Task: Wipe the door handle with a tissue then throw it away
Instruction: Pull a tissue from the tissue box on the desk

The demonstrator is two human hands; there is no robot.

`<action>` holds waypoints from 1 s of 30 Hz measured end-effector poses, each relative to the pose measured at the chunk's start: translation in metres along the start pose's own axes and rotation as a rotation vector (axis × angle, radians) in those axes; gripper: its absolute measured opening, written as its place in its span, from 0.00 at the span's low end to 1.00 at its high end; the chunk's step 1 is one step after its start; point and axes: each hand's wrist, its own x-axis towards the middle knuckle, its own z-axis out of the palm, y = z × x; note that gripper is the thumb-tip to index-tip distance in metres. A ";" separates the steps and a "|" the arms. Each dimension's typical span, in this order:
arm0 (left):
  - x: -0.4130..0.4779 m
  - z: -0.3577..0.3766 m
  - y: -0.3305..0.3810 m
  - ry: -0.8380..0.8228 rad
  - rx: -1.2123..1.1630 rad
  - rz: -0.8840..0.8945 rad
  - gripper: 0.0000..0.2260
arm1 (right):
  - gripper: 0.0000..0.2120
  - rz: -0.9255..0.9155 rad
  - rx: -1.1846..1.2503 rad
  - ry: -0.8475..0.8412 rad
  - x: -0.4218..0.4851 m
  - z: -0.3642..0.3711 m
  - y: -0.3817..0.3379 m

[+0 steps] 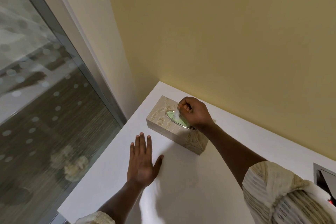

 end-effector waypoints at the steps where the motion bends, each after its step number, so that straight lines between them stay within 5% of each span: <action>1: 0.000 0.000 0.000 0.003 -0.002 0.001 0.40 | 0.05 0.016 0.033 0.024 0.000 0.000 -0.003; 9: 0.002 0.003 -0.001 -0.015 0.036 -0.010 0.40 | 0.04 0.060 -0.214 -0.072 0.002 0.003 -0.007; 15: 0.002 0.001 0.000 0.011 0.019 0.011 0.39 | 0.04 0.225 0.192 0.089 0.005 -0.007 -0.022; 24: 0.011 -0.011 0.002 -0.066 -0.056 -0.063 0.38 | 0.08 0.261 0.334 0.066 -0.006 -0.007 -0.047; 30: 0.015 -0.068 0.008 0.280 -0.481 -0.231 0.20 | 0.09 0.278 0.396 0.012 -0.016 0.004 -0.071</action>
